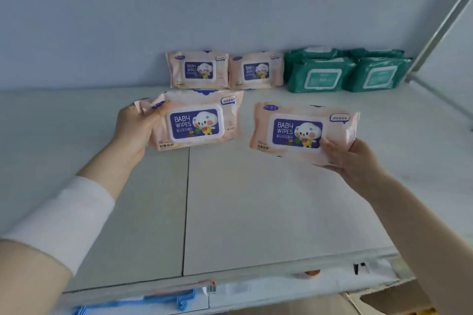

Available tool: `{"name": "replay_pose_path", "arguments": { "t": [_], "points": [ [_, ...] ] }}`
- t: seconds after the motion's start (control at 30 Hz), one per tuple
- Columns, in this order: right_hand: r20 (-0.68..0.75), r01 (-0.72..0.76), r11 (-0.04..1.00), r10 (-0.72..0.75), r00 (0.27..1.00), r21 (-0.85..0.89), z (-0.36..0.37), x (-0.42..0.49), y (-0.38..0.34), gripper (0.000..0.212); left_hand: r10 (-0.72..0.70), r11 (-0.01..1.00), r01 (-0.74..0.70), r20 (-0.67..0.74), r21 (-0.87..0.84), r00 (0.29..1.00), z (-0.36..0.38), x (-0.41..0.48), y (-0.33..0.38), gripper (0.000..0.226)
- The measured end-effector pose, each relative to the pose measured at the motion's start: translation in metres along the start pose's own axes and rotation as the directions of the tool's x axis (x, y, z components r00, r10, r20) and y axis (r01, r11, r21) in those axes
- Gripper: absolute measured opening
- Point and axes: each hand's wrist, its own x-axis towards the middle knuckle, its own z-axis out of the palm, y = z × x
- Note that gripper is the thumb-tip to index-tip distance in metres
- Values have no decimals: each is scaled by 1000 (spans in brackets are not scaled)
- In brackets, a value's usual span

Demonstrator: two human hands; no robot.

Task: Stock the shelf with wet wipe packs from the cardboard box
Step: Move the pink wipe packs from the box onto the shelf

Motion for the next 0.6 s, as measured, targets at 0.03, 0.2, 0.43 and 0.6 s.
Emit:
{"name": "replay_pose_path", "arguments": {
  "t": [0.03, 0.2, 0.43, 0.6],
  "points": [
    [-1, 0, 1000, 0, 1000, -14, 5, 21, -2, 20, -1, 1000, 1, 3, -3, 1000, 1, 13, -2, 10],
    [30, 14, 995, -11, 999, -101, 28, 126, -15, 24, 32, 999, -32, -4, 7, 999, 15, 82, -4, 15],
    [-140, 62, 911, -129, 982, -407, 56, 242, -8, 37, 59, 994, -56, -29, 93, 998, 55, 171, -43, 9],
    [-333, 41, 744, -347, 877, -667, 62, 261, 11, 41, 88, 985, -68, -127, 160, 988, 65, 198, -62, 14]
  ]
}}
